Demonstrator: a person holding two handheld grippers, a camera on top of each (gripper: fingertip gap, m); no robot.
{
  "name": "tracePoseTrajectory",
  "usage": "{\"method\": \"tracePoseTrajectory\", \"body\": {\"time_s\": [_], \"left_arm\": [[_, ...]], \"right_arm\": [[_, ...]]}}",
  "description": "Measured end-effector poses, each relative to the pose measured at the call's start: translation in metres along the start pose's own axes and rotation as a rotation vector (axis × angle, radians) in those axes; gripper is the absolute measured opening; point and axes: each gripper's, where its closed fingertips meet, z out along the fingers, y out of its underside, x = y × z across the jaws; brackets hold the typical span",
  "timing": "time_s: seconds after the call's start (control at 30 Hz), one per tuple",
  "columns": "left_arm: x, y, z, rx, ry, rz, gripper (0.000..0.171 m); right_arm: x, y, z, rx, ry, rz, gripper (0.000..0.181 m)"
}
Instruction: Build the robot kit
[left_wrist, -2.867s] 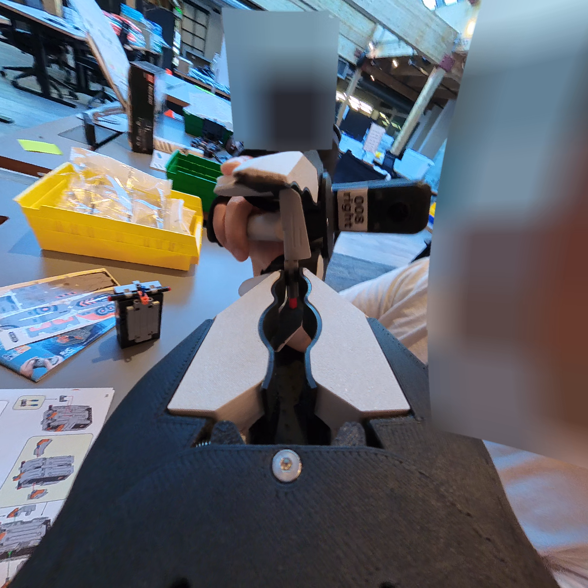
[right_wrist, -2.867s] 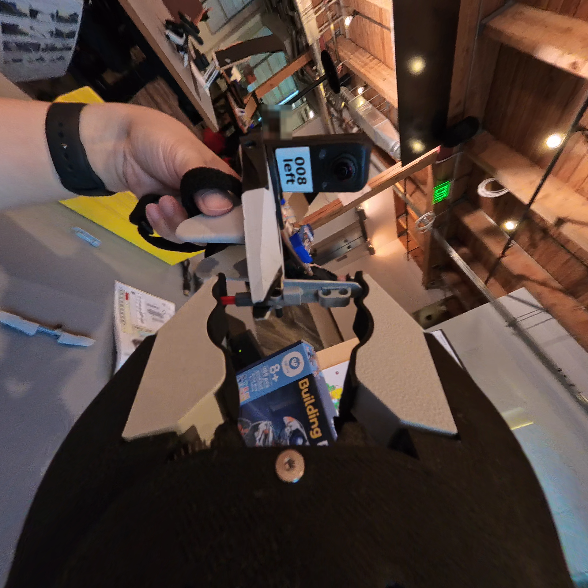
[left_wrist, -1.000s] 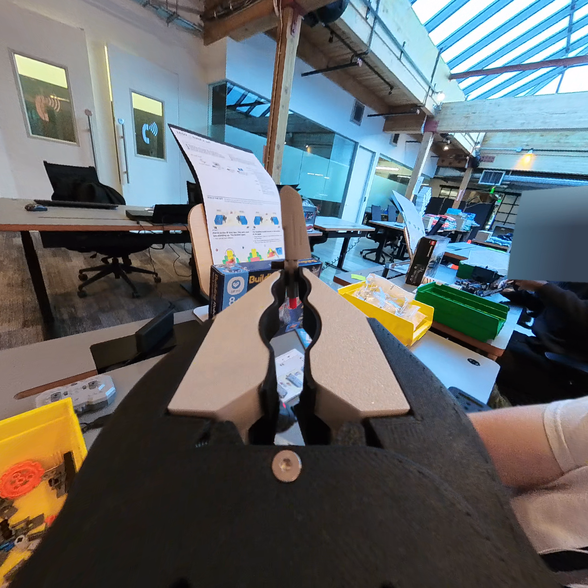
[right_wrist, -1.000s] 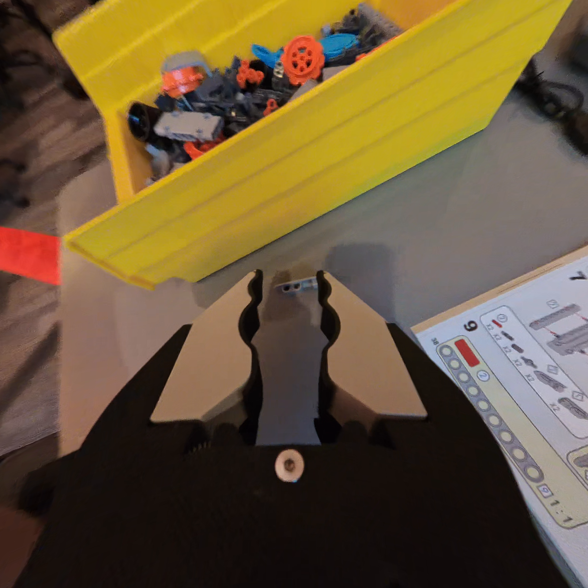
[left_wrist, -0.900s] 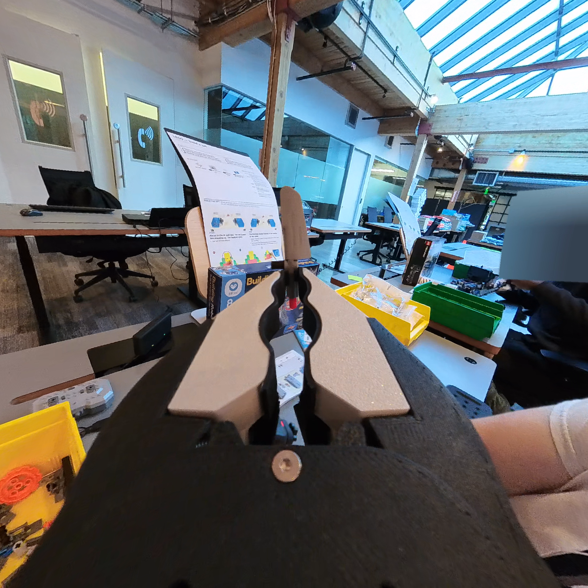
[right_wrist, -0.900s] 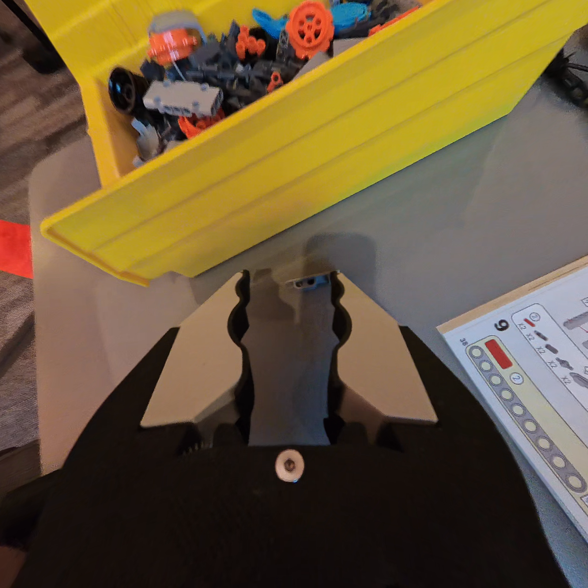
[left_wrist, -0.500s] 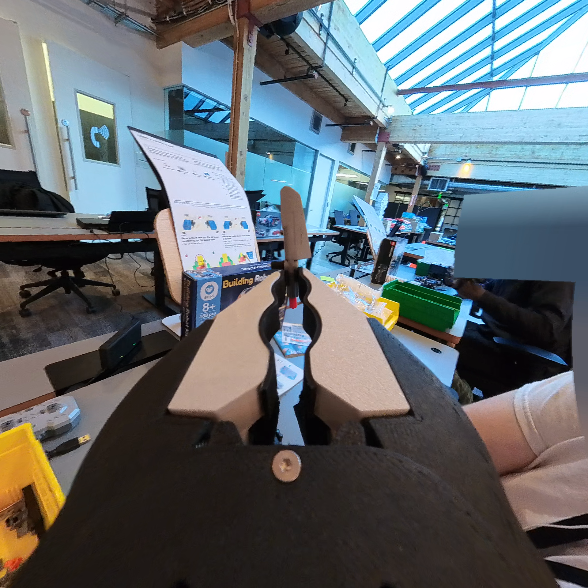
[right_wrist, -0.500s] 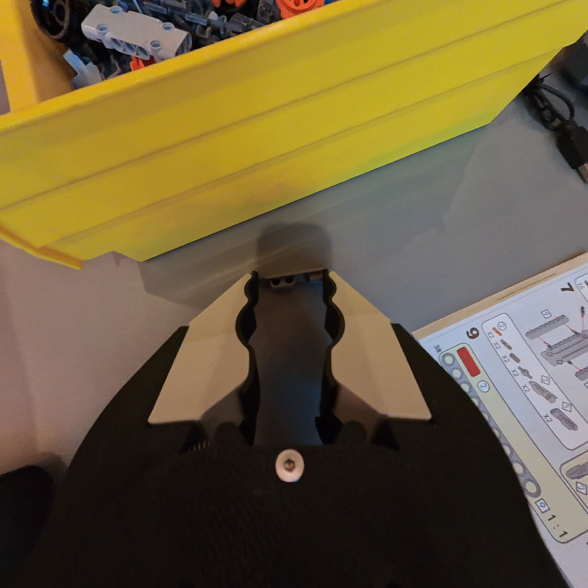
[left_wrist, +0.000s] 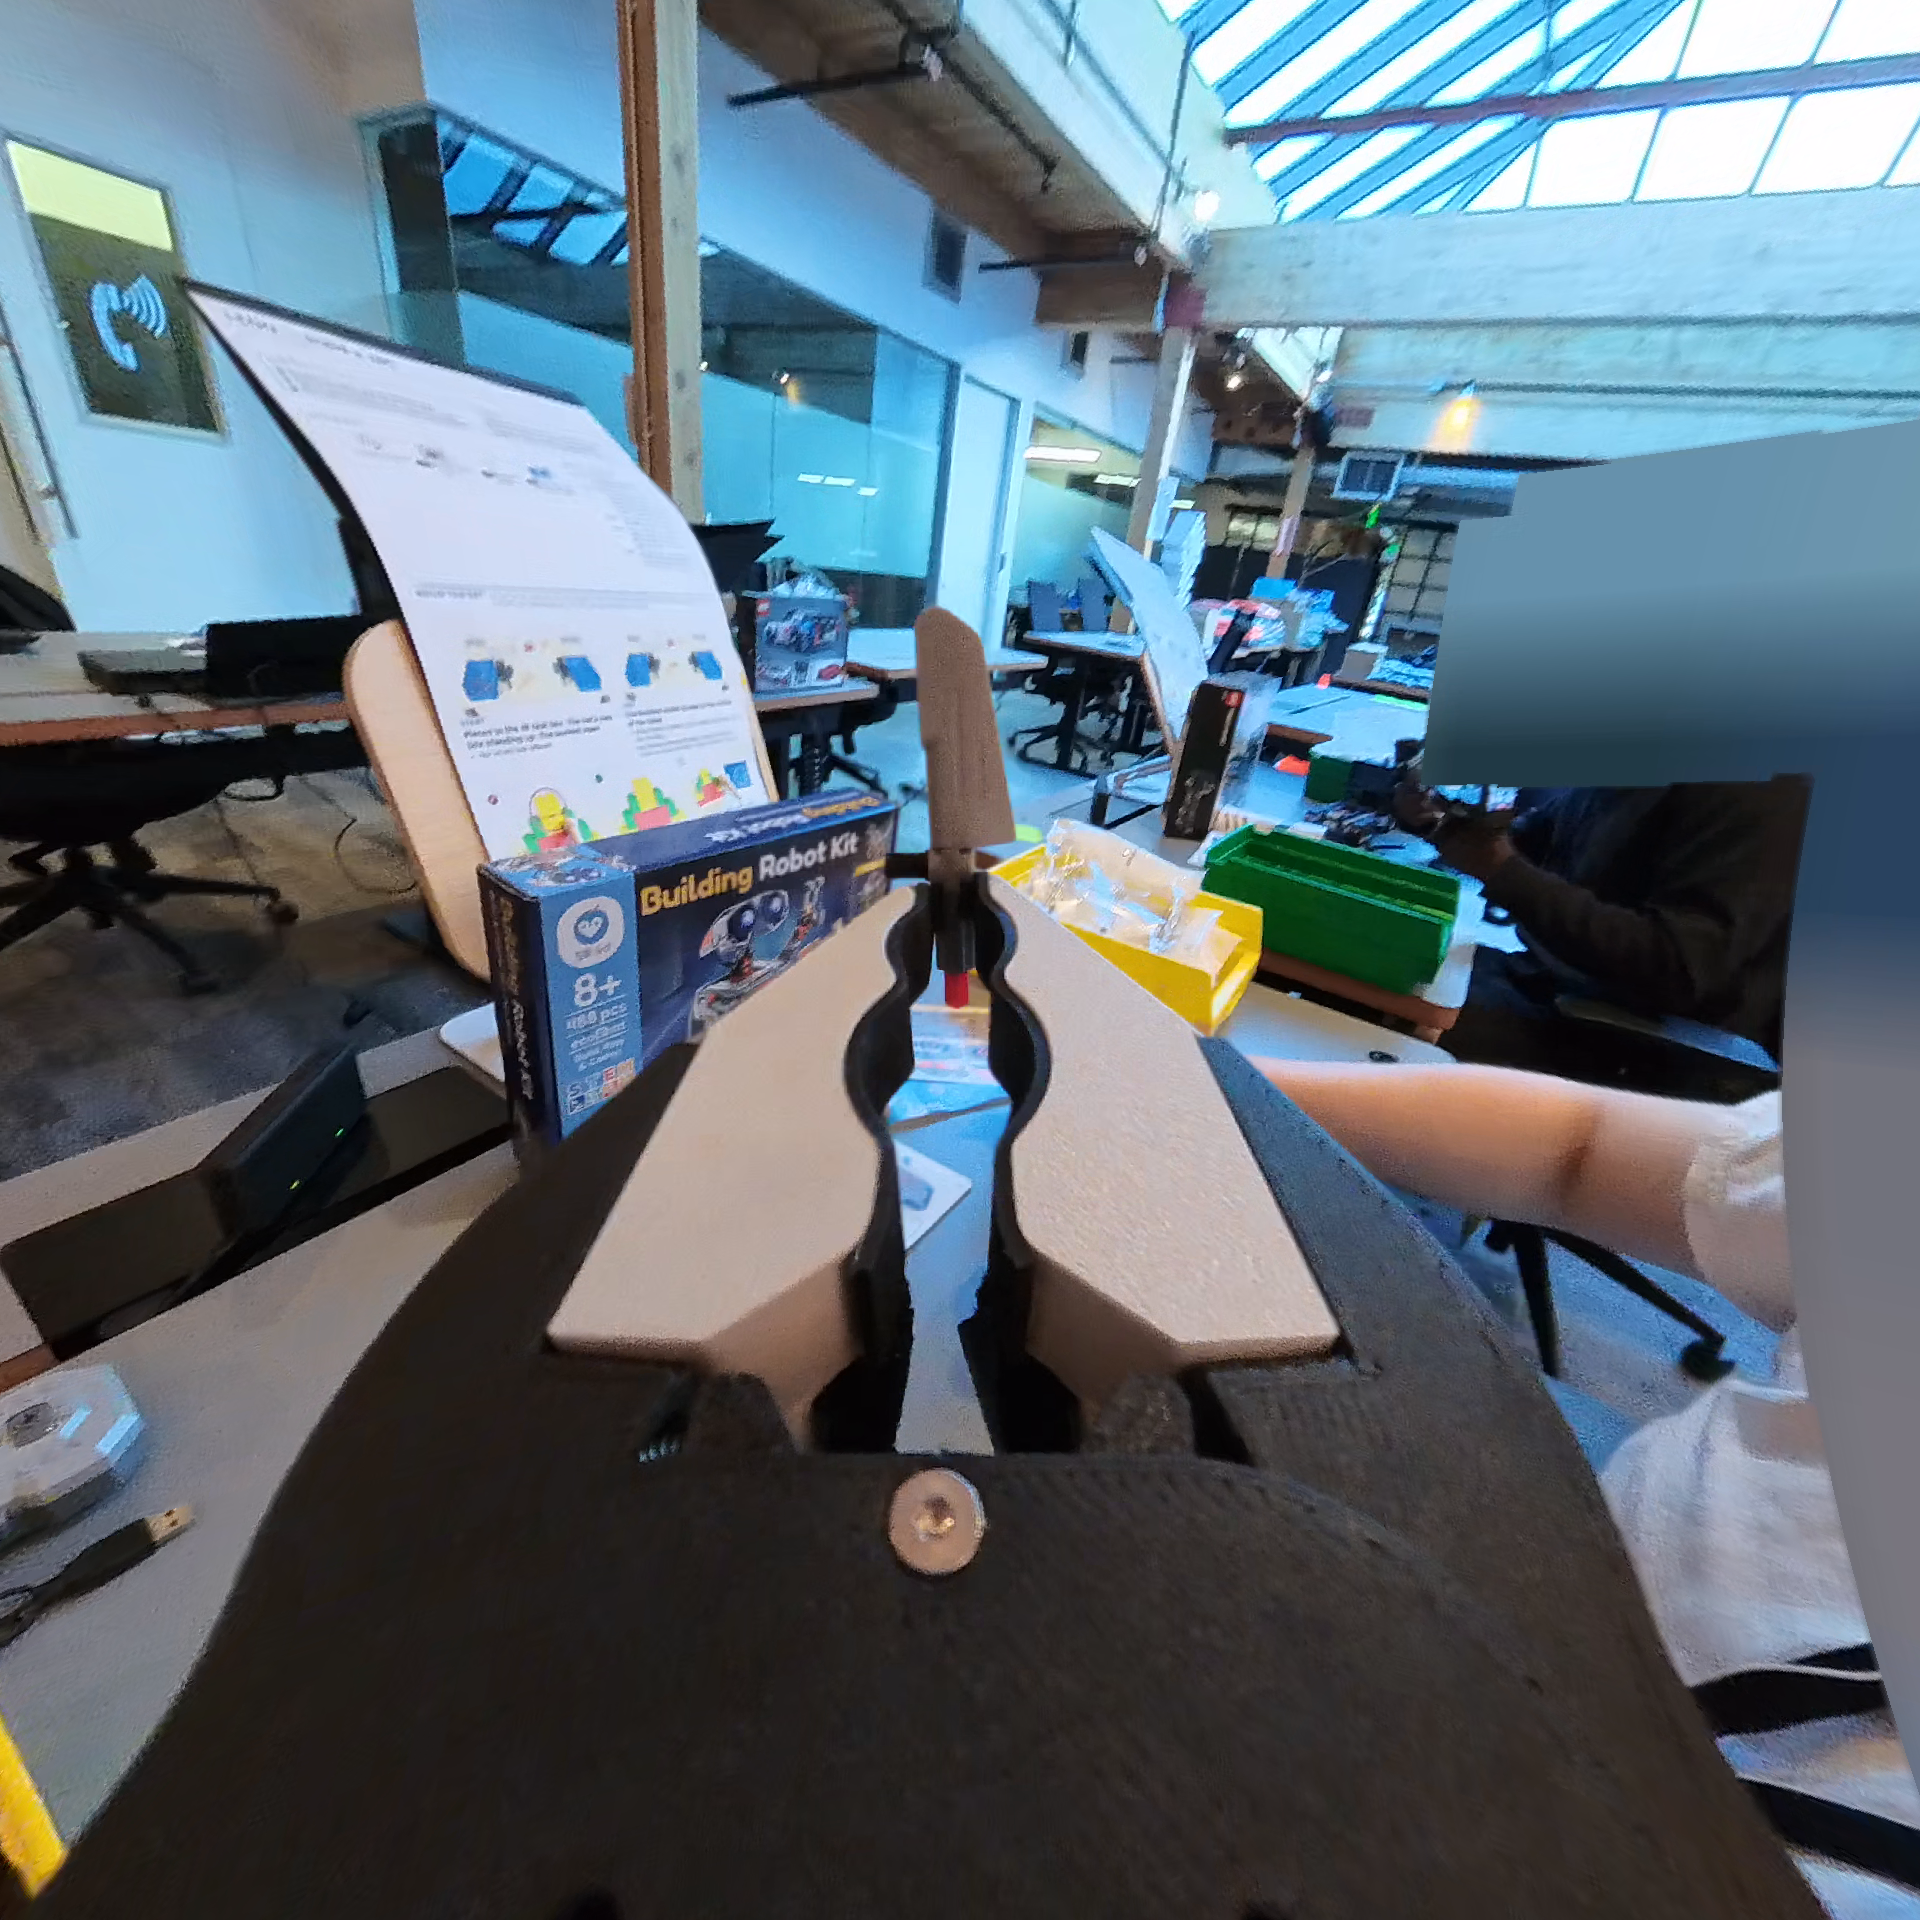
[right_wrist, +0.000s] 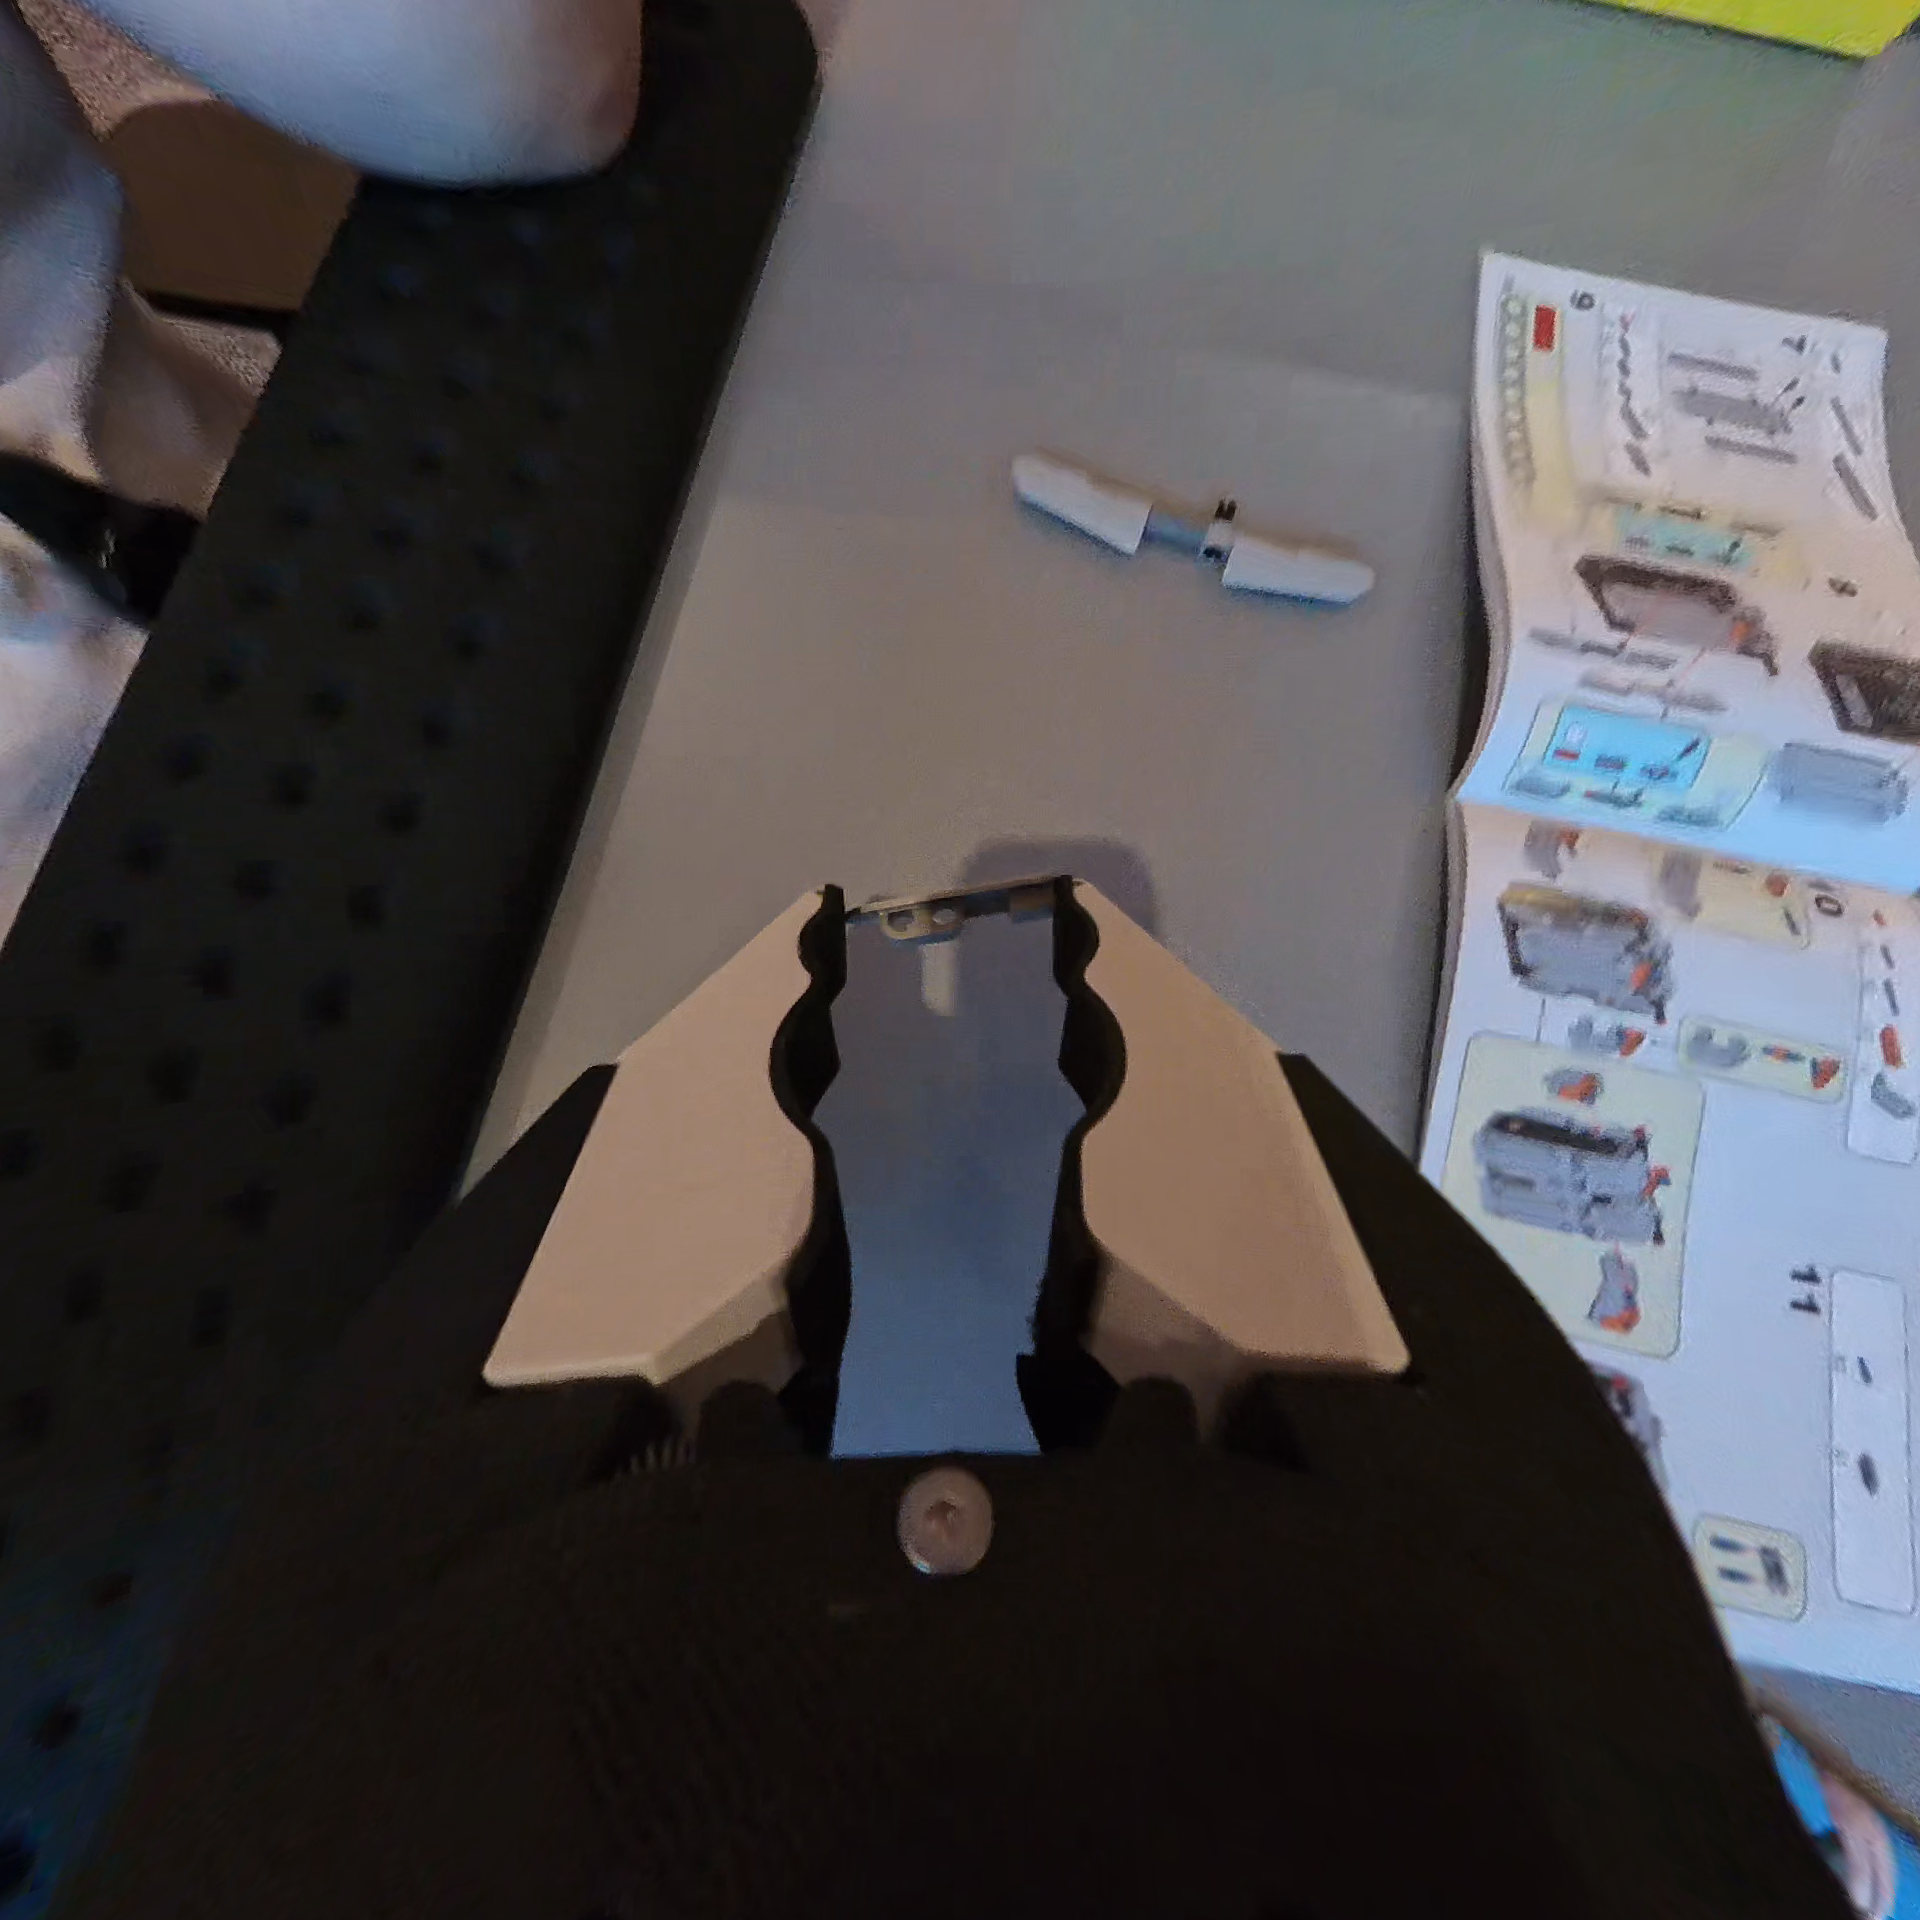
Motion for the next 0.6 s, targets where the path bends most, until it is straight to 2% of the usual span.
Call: {"method": "tracePoseTrajectory", "body": {"time_s": [0.27, 0.6], "left_arm": [[0.008, 0.008, 0.020, -0.058, 0.029, 0.007, 0.005], [0.009, 0.015, 0.032, -0.101, 0.035, 0.006, 0.005]], "right_arm": [[-0.010, 0.032, 0.001, -0.027, -0.063, -0.045, 0.039], [-0.018, 0.048, 0.011, -0.084, -0.127, -0.093, 0.039]]}}
